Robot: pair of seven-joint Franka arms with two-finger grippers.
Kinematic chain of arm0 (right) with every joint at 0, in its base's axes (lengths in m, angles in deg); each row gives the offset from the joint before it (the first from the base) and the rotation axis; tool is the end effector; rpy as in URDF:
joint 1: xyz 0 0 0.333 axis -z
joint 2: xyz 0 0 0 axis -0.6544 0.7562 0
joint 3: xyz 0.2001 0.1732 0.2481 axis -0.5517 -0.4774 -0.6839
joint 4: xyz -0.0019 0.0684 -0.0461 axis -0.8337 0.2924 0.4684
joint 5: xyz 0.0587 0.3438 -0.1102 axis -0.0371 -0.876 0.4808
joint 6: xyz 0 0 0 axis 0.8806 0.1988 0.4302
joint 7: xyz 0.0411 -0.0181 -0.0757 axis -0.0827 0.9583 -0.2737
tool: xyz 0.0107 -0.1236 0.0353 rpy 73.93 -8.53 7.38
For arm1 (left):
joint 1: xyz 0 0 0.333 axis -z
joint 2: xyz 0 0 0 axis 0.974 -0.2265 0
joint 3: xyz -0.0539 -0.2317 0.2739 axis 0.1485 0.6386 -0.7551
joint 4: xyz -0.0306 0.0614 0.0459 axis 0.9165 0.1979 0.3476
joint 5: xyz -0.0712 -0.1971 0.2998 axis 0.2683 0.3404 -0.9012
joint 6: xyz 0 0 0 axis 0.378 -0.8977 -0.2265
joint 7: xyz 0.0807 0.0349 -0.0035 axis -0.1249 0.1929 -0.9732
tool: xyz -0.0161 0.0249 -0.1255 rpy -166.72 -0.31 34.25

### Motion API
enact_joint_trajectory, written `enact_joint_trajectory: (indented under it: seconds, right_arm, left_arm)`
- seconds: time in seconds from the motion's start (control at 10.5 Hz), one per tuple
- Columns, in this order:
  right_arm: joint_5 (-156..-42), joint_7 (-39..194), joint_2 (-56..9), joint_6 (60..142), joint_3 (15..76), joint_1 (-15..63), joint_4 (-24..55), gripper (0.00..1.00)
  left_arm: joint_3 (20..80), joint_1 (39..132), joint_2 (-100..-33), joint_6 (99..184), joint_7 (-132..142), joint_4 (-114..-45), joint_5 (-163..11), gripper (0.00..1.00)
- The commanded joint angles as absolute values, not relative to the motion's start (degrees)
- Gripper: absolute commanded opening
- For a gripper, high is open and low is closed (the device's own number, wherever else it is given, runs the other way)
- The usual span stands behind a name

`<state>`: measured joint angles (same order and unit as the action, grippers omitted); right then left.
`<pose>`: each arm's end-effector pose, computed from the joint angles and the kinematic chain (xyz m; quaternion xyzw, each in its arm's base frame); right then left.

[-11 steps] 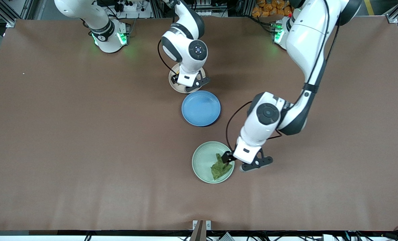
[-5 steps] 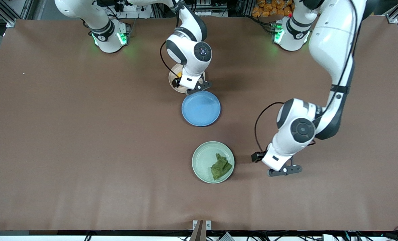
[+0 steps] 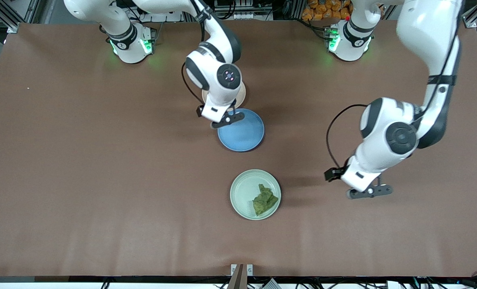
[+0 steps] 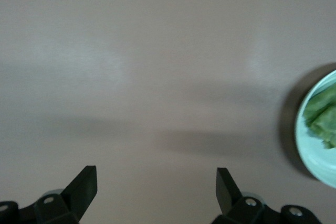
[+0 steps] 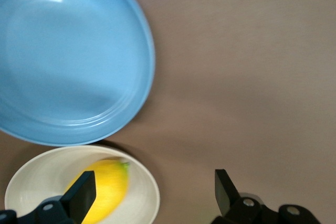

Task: Place lemon and lettuce in plates
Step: 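Open the right gripper over the cream plate while the left releases lettuce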

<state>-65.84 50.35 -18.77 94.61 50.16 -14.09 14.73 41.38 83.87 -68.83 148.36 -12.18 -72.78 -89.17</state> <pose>0.4304 0.4530 0.3230 0.9721 0.1829 -0.1166 0.0895 0.6625 -0.1722 0.3813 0.9983 0.0516 0.0242 0.0149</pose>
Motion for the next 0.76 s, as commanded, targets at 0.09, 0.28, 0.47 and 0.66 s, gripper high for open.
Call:
enact_joint_trajectory:
  seconds: [0.09, 0.28, 0.47, 0.66]
  right_arm:
    - [-64.66, 50.5, -19.08, 90.85, 50.31, -5.12, 9.22, 1.0]
    - [-64.66, 50.76, -18.99, 90.85, 50.49, 0.41, 8.33, 1.0]
    - [-64.66, 53.73, -18.73, 90.94, 50.58, 7.35, 7.11, 1.0]
    - [-64.75, 59.97, -18.72, 90.94, 50.49, 13.86, 4.13, 1.0]
  left_arm:
    - [43.45, 78.15, -55.59, 146.52, -7.11, -85.55, -88.79, 1.0]
    - [42.92, 77.96, -50.31, 145.81, -6.05, -89.07, -88.52, 1.0]
    - [42.74, 78.75, -47.31, 144.41, -6.13, -89.0, -86.69, 1.0]
    - [42.74, 78.76, -43.97, 142.74, -6.05, -88.56, -86.33, 1.0]
